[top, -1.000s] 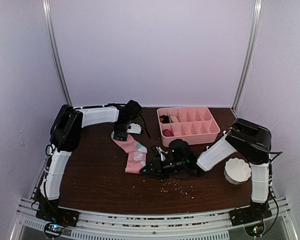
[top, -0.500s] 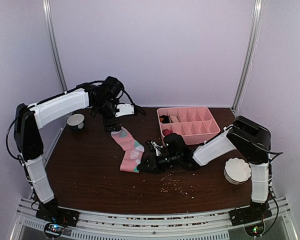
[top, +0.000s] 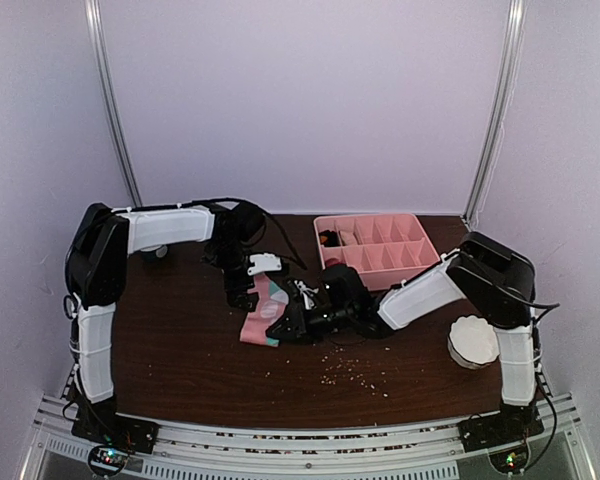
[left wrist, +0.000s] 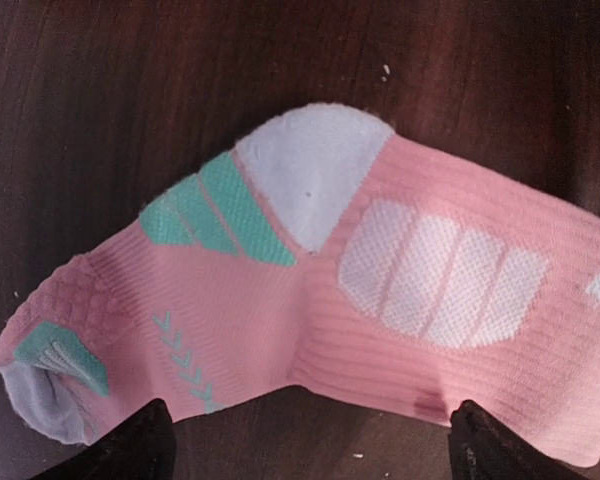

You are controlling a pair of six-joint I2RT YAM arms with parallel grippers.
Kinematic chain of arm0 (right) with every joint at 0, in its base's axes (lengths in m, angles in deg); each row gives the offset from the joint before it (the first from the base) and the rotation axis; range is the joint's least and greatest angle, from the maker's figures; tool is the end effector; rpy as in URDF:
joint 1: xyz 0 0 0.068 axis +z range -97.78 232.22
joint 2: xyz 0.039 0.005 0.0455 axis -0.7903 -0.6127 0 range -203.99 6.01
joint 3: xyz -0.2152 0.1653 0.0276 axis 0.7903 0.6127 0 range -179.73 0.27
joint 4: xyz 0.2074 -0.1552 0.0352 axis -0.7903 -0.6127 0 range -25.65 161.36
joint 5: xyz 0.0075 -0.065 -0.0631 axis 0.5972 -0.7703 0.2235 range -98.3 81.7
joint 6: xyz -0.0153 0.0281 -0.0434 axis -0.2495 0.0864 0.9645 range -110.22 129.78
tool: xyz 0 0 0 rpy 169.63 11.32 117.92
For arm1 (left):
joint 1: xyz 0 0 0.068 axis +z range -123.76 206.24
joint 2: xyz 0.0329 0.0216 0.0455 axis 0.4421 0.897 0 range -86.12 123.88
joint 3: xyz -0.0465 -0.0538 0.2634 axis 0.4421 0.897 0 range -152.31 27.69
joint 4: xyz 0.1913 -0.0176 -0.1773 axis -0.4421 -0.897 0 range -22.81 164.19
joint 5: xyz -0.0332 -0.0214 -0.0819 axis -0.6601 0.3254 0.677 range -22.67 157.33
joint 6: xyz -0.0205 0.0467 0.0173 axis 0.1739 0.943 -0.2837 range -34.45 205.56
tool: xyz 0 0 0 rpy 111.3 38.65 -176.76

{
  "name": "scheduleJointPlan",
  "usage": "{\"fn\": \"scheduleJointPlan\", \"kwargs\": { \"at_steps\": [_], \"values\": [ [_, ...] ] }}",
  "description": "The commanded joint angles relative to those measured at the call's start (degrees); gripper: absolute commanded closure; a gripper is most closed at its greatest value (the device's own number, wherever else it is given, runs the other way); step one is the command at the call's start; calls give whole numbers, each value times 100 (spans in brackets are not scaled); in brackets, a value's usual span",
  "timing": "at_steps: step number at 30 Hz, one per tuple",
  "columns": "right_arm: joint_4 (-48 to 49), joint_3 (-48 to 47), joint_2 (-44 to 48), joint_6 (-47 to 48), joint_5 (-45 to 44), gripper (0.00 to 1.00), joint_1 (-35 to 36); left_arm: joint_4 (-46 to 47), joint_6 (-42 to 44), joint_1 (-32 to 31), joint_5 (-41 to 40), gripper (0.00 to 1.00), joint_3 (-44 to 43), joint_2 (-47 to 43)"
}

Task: Roll the socks
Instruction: Adjust the sock at the center of the board.

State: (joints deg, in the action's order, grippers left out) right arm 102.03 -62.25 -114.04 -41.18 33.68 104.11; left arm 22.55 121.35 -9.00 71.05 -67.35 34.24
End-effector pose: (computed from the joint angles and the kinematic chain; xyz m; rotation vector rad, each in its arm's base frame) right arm 0.2428 0.3482 0.1221 -0.5853 2.3940 1.7263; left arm 0.3460 -0.2472 0.1841 1.7006 2.3640 -0.0929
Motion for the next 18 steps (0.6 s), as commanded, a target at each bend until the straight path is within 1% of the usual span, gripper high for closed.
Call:
{"fn": "scheduleJointPlan", "kwargs": {
  "at_steps": [1, 4, 7, 9, 12, 13, 14, 15, 16, 17, 18],
  "values": [
    [178, -113, -378, 8, -24, 75, 66, -179, -281, 26, 281, 8, -325, 390],
    [653, -37, -509, -177, -18, 75, 74, -353, -372, 25, 245, 18, -495, 655],
    [864, -13, -575, -212, -19, 74, 100, -538, -422, 26, 190, 23, -677, 919],
    [863, -23, -578, -241, -23, 76, 114, -573, -471, 26, 128, 24, -776, 1055],
    [1085, 34, -494, -512, 6, 84, 124, -657, -530, 20, 156, 25, -928, 1166],
    [1235, 87, -428, -623, 30, 85, 134, -682, -544, 23, 190, 25, -962, 1173],
    [1324, 148, -347, -708, 56, 83, 132, -714, -551, 25, 227, 25, -984, 1174],
    [1311, 234, -233, -715, 45, 75, 136, -744, -547, 26, 249, 26, -1003, 1182],
    [1157, 319, -79, -650, 25, 59, 135, -786, -545, 26, 261, 27, -1018, 1194],
    [854, 418, 78, -500, -43, 41, 130, -850, -529, 24, 242, 29, -1047, 1214],
    [515, 508, 265, -313, -149, 6, 130, -924, -524, 22, 218, 32, -1073, 1252]
  ]
}}
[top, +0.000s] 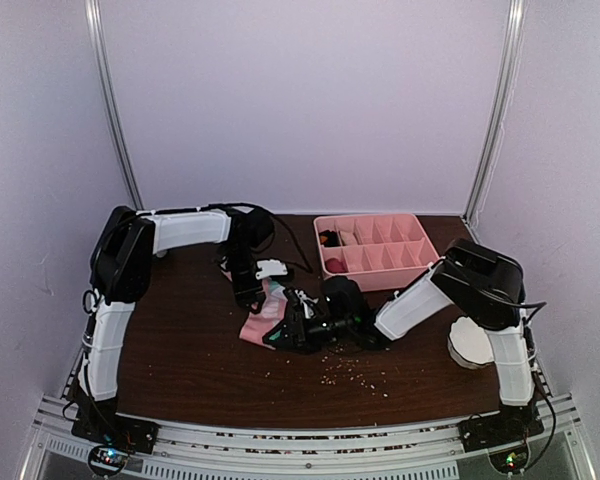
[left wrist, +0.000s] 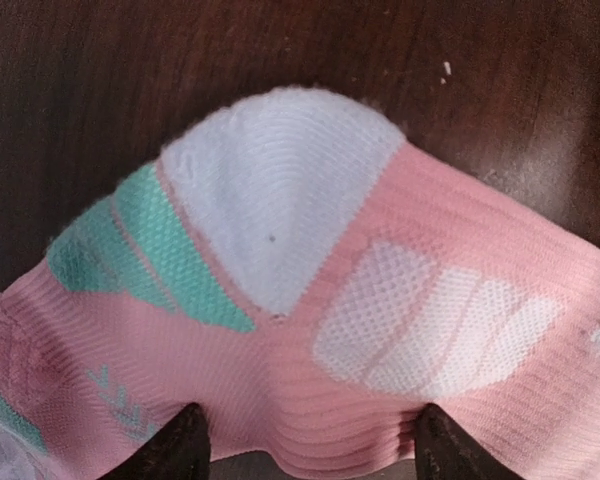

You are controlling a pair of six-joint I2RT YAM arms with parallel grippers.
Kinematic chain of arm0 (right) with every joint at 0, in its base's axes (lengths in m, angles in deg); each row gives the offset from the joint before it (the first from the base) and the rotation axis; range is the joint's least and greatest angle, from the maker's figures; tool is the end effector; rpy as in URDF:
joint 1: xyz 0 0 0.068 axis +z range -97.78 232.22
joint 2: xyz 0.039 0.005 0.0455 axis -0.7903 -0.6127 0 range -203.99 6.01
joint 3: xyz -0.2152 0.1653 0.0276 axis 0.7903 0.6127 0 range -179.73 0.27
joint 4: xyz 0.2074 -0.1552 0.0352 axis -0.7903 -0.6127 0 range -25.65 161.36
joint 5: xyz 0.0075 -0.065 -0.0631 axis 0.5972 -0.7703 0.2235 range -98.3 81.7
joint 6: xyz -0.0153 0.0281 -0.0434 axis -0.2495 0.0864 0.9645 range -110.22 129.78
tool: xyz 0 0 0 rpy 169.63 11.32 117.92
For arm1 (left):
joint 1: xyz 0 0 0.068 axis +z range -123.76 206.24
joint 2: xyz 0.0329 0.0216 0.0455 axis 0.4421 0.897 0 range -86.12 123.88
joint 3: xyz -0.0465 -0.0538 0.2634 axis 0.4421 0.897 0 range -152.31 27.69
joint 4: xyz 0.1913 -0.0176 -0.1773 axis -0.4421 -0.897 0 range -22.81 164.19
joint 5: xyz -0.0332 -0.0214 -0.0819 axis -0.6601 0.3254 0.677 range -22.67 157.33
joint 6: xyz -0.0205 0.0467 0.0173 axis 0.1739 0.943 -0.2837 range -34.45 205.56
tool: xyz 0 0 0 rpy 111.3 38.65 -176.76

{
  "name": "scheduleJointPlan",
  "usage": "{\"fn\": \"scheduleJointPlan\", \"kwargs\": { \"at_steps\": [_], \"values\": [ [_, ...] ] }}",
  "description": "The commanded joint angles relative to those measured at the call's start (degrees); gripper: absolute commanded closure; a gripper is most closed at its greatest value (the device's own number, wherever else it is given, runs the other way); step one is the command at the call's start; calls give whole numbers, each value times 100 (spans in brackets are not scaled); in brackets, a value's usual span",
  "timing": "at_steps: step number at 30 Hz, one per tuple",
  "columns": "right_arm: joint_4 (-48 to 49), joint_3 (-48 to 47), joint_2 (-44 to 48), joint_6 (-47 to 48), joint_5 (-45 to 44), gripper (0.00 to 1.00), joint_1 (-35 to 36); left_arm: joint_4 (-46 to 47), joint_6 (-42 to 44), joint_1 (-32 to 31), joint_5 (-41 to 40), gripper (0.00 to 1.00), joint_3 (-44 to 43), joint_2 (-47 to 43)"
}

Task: Roll the socks
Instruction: Adjust the sock at the center of the board.

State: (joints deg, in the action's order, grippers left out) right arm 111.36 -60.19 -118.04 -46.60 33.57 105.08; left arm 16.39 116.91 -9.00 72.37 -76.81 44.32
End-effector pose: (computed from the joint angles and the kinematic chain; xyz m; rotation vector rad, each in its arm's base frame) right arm 0.2361 0.3512 0.0993 -0.5221 2.3933 1.7946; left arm 0.3655 -0.2620 0.1525 1.6707 2.5303 -0.1389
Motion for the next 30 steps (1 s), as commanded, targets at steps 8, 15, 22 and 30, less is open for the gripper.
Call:
{"fn": "scheduleJointPlan", "kwargs": {
  "at_steps": [8, 15, 22, 30],
  "values": [
    [-1989, 542, 1090, 1000, -1023, 1, -12, -692, -154, 20, 587, 45, -66, 265],
    [-2408, 686, 1158, 994, -1987, 1, 13, -863, -258, 19, 1469, 47, 181, 137],
    [713, 1994, 351, -1112, -995, 0, -422, -862, -366, 23, 1692, 41, 92, -341],
    [-3483, 1940, 1982, 537, -4498, 1, 327, -782, -415, 25, 1480, 37, 152, -428]
  ]
}}
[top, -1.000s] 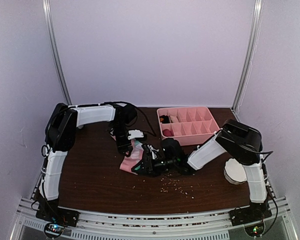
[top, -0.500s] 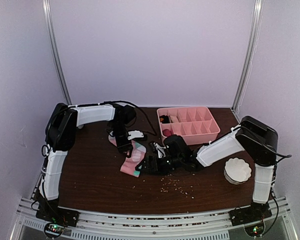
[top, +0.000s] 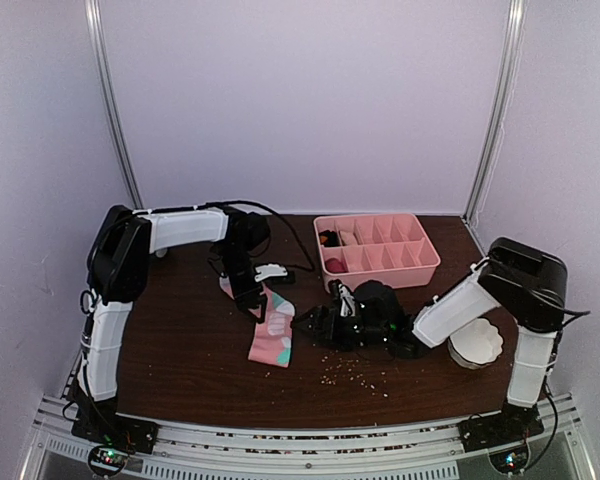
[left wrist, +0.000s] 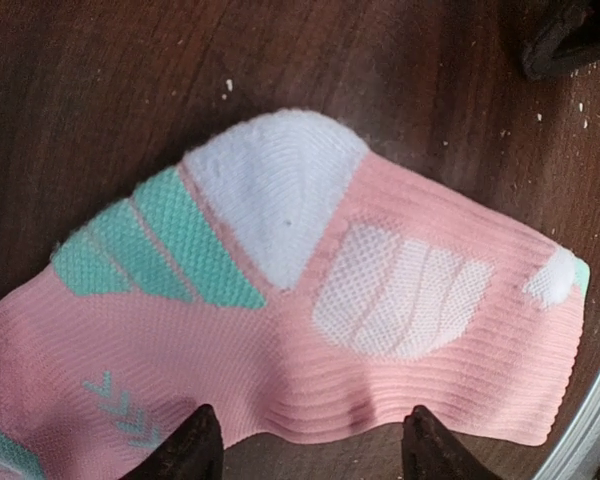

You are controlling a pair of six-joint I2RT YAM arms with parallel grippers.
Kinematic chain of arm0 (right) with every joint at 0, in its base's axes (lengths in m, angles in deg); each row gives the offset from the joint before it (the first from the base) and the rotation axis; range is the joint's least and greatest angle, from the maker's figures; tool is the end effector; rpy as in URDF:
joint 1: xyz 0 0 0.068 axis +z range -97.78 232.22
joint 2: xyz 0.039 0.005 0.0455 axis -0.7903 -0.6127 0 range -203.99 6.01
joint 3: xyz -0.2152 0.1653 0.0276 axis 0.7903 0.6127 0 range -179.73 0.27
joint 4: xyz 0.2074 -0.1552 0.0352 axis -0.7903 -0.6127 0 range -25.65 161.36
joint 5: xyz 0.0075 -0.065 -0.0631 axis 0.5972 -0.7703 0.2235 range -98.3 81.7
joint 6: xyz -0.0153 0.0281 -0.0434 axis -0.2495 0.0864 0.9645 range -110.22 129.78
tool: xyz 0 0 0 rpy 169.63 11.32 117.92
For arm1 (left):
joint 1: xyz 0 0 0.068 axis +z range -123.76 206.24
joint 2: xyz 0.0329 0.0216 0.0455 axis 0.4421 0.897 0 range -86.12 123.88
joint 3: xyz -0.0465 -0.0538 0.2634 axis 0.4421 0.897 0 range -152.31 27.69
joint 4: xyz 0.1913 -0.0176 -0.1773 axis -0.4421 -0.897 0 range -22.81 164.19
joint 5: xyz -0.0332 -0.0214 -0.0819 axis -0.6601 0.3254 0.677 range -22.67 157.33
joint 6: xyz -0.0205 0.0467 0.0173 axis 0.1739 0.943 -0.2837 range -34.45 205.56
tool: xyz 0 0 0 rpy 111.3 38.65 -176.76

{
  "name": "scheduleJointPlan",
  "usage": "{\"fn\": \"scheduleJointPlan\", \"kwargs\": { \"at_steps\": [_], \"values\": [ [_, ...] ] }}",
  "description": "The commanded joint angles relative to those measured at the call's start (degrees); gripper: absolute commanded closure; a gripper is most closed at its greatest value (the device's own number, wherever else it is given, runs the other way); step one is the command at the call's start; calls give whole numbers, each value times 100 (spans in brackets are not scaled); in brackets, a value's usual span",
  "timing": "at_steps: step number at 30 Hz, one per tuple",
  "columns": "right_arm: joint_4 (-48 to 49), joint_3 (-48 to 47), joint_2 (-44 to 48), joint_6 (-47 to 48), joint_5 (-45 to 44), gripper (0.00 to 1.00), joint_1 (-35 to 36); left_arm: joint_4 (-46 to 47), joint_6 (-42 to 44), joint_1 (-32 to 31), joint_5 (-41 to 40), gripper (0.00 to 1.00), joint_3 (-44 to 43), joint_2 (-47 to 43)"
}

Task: Roll the socks
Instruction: Adjust the sock at the center of the board.

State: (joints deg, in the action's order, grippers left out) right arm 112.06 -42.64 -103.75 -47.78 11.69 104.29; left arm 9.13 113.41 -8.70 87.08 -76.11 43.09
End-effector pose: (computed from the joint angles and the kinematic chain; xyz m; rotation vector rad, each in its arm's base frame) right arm 0.2099 0.2892 0.1129 -0.1462 2.3718 1.4429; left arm 0.3481 -0.2578 0.1597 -1.5958 -2.6188 0.5320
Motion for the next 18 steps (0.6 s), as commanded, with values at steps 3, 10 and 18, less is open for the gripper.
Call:
{"fn": "scheduleJointPlan", "kwargs": {
  "at_steps": [3, 10, 18],
  "values": [
    [-3307, 666, 955, -237, -2256, 0, 206, 100, -105, -5, -221, 34, 196, -569],
    [-1553, 1065, 779, 114, -986, 0, 456, 512, -194, 196, -611, 2, 591, -1354],
    [-2119, -190, -9, 876, -720, 15, 1069, 876, -128, 198, -340, 2, 799, -972]
  ]
}}
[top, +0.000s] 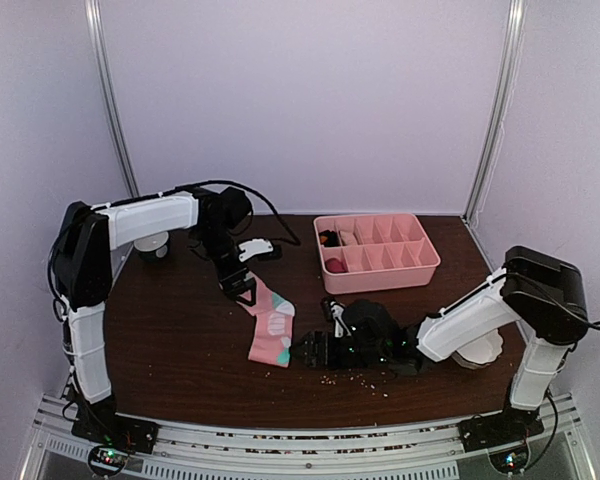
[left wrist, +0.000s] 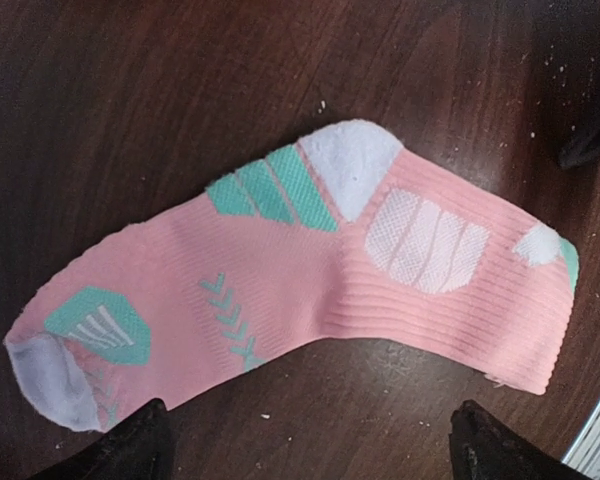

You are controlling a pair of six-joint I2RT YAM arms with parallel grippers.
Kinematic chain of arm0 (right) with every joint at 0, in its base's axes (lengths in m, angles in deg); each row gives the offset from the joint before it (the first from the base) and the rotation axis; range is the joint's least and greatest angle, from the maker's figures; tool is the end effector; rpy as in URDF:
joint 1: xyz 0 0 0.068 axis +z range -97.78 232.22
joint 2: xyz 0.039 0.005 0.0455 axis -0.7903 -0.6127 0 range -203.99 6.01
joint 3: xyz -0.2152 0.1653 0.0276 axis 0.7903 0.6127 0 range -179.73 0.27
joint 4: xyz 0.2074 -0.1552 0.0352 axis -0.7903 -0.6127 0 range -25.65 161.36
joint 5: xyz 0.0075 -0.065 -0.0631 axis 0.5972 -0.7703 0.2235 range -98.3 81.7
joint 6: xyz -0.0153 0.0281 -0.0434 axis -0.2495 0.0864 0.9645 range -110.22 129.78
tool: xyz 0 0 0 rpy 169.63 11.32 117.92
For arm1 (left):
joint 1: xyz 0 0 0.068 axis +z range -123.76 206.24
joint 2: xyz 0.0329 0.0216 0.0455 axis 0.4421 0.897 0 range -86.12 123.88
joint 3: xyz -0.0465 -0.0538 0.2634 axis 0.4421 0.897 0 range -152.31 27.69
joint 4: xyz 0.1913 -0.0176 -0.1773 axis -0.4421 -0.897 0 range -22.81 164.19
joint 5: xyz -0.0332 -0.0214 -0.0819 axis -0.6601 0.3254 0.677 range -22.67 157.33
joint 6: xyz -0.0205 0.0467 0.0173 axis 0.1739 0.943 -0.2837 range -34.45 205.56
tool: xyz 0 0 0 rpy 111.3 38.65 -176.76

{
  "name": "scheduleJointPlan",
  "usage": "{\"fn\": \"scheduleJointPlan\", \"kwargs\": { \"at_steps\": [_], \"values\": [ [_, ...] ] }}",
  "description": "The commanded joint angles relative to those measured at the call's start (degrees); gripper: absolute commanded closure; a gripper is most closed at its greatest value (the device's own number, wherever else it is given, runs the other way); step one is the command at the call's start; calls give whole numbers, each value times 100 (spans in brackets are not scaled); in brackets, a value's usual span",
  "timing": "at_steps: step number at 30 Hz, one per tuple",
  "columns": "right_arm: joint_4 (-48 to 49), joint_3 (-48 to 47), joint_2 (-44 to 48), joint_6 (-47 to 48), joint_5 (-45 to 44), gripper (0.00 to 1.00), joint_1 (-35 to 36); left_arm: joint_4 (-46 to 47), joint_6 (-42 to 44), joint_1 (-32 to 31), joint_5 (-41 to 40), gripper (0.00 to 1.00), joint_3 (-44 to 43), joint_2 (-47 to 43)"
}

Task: Roll the socks
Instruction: Adjust the sock at the center of the board.

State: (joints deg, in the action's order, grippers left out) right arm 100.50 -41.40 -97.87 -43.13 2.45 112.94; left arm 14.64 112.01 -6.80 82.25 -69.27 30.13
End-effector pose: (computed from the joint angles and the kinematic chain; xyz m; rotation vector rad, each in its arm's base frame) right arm 0.1614 0.3014 0.1215 -0.2928 2.4443 1.2424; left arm 0.3377 -0.2305 0.2197 1.4895 2.5306 -0.4002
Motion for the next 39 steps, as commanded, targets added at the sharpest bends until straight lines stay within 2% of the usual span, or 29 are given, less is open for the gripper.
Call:
{"fn": "scheduleJointPlan", "kwargs": {
  "at_steps": [1, 7, 14, 21, 27, 32, 39],
  "values": [
    [-1001, -435, -721, 491, 241, 16, 260, 344, 21, 3, 198, 2, 84, 409],
    [-1214, -1049, -1087, 922, 278, 27, 413, 400, 157, -141, 229, 2, -158, 865],
    [-1188, -1305, -1113, 1383, 218, 39, 445, 396, 67, -252, -11, 2, -428, 1472],
    [-1053, -1545, -764, 1690, 304, 45, 566, 198, -83, -293, -170, 2, -542, 1792],
    [-760, -1667, -635, 1672, 384, 47, 602, 74, -317, -292, 113, 2, -631, 1932],
    [-335, -1735, -783, 1349, 281, 49, 549, 66, -437, -291, 298, 2, -588, 1962],
    [738, -1573, -1465, 57, 358, 58, 158, 1, -466, -281, 521, 2, -639, 1990]
  ]
}}
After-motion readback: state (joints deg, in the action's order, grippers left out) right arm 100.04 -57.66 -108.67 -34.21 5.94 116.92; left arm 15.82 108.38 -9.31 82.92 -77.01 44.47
